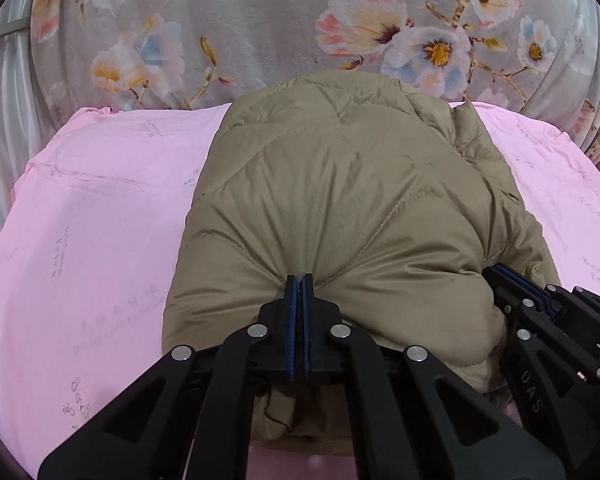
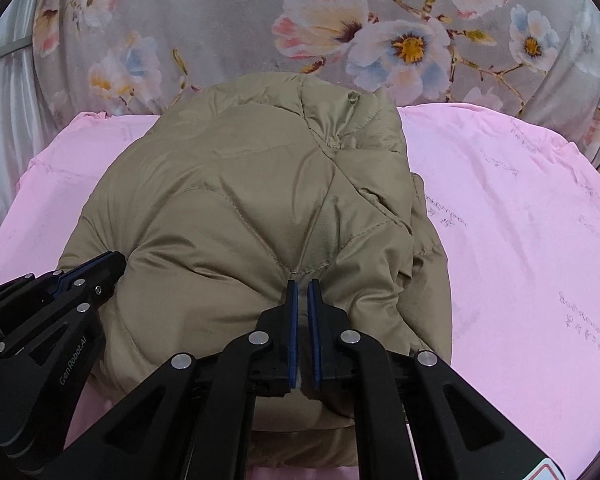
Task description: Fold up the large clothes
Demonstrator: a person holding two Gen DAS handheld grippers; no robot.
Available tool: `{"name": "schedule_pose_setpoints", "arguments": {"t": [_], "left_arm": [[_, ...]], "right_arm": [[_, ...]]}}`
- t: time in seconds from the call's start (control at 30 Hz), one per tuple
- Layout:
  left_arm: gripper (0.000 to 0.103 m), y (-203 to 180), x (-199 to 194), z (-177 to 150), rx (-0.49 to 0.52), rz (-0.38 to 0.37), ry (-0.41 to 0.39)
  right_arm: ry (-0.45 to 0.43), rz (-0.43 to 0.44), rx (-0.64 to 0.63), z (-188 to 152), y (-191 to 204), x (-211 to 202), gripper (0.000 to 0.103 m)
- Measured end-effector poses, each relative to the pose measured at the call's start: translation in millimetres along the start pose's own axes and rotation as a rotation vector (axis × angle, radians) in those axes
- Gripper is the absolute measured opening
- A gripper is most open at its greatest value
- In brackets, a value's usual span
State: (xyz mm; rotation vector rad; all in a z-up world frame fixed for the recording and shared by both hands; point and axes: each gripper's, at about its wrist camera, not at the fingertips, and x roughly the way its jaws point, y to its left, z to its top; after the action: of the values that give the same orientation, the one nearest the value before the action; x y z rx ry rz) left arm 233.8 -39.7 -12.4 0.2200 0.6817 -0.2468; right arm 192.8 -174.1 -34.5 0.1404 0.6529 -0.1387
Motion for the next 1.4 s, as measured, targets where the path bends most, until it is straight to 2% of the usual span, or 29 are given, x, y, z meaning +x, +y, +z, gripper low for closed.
{"name": "schedule_pose_setpoints", "arguments": {"t": [0.67, 0.83, 0.93, 1.0, 1.1, 1.13, 1.2, 1.23, 1.27, 1.33, 1.37, 1.4], "left_arm": [[0.0, -6, 4, -4, 0.032, 0.047, -0.019], [0.0, -4, -17, -12, 0.027, 0.03, -0.044], [0.013, -7, -46, -33, 0.034, 0.003, -0.054], [0.036, -8, -64, -50, 0.027, -0.009, -0.046], [0.055, -6, -87, -69, 0.004, -0.038, -0.049], [0.059, -7, -94, -74, 0.007, -0.031, -0.054], [0.067, -11, -106, -85, 0.022, 0.005, -0.058], [0.07, -10, -110, -89, 0.017, 0.015, -0.053], [0.075, -7, -114, -94, -0.008, 0.021, -0.045], [0.086, 5, -116, -101, -0.074, 0.003, -0.016], [0.093, 10, -117, -105, -0.108, -0.013, -0.001], [0.094, 14, -118, -108, -0.13, -0.029, 0.009]], "right_arm": [[0.017, -0.014, -0.015, 2, 3, 3, 0.007], [-0.01, -0.001, 0.027, -9, 0, -33, 0.011], [-0.006, -0.017, 0.017, -30, 2, -60, 0.016], [0.008, -0.024, 0.005, -47, 1, -76, 0.018], [0.035, -0.015, -0.006, -73, 3, -95, 0.027], [0.04, -0.017, -0.006, -80, 4, -101, 0.037], [0.052, -0.043, 0.013, -91, 1, -112, 0.041], [0.058, -0.048, 0.033, -94, -3, -116, 0.048], [0.062, -0.052, 0.063, -98, -9, -119, 0.059], [0.075, -0.044, 0.134, -106, -22, -127, 0.074], [0.076, -0.025, 0.169, -111, -28, -130, 0.081], [0.079, -0.019, 0.188, -114, -31, -132, 0.083]]}}
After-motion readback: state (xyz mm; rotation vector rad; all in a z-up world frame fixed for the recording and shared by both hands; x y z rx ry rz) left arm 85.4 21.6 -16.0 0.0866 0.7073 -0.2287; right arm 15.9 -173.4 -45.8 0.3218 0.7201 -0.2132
